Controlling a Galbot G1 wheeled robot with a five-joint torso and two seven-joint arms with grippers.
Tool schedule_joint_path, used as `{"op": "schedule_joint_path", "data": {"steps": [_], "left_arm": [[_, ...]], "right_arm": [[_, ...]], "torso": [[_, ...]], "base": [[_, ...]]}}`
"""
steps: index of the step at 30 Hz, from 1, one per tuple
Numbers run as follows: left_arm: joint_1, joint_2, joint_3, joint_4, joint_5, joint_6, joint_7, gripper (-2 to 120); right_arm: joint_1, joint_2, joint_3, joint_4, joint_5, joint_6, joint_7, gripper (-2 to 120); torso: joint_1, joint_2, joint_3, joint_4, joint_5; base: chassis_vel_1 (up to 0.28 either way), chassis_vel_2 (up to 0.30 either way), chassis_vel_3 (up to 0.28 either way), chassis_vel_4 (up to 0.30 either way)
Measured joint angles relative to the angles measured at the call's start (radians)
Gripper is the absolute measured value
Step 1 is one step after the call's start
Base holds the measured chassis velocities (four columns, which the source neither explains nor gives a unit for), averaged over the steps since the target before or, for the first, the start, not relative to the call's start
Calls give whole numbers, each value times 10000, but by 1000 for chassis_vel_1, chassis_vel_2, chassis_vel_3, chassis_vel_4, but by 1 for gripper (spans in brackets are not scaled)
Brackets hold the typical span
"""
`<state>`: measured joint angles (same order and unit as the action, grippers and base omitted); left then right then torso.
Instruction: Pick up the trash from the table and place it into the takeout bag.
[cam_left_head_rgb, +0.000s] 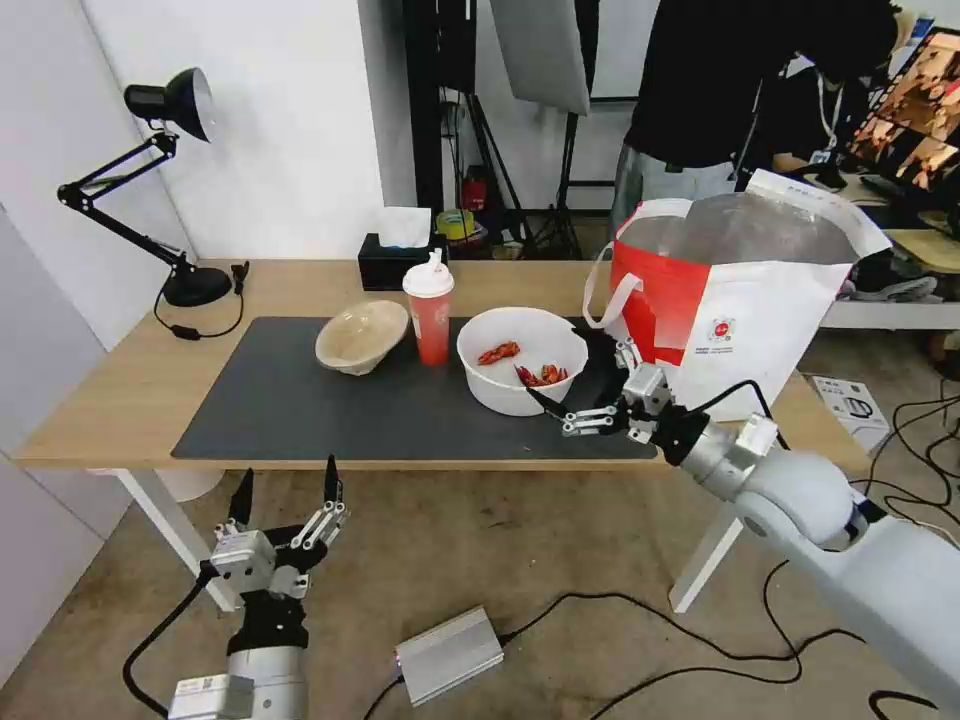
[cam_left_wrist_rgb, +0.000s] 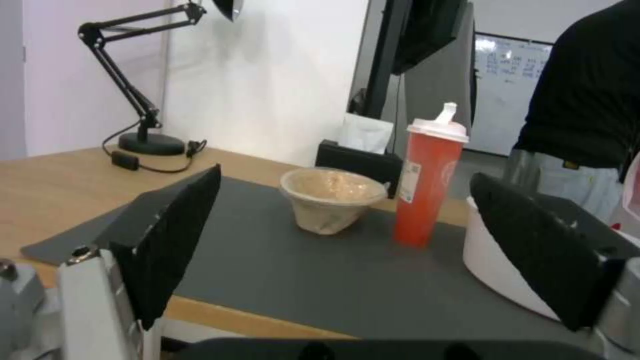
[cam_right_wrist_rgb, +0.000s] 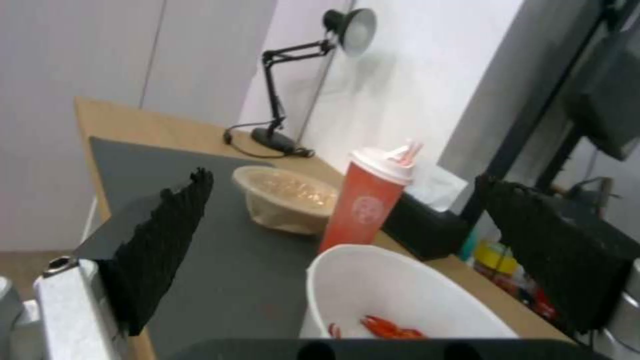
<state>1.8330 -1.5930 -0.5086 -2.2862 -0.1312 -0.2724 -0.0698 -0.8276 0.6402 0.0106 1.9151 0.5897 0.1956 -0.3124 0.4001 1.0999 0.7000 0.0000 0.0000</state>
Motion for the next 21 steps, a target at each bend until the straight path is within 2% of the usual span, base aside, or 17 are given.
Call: {"op": "schedule_joint_path", "data": {"steps": [7, 21], "left_arm": [[54, -6, 18, -11, -22, 6, 6, 100], [21, -11, 41, 78, 6, -45, 17, 100]], "right_arm": [[1305, 73, -1301, -726, 186, -296, -748, 100], [2899, 389, -2525, -1670, 290, -399, -1383, 100]], "torso": [[0, 0, 0, 0, 0], [-1, 0, 0, 0, -1]], "base": [[0, 0, 0, 0], [0, 0, 0, 0]]}}
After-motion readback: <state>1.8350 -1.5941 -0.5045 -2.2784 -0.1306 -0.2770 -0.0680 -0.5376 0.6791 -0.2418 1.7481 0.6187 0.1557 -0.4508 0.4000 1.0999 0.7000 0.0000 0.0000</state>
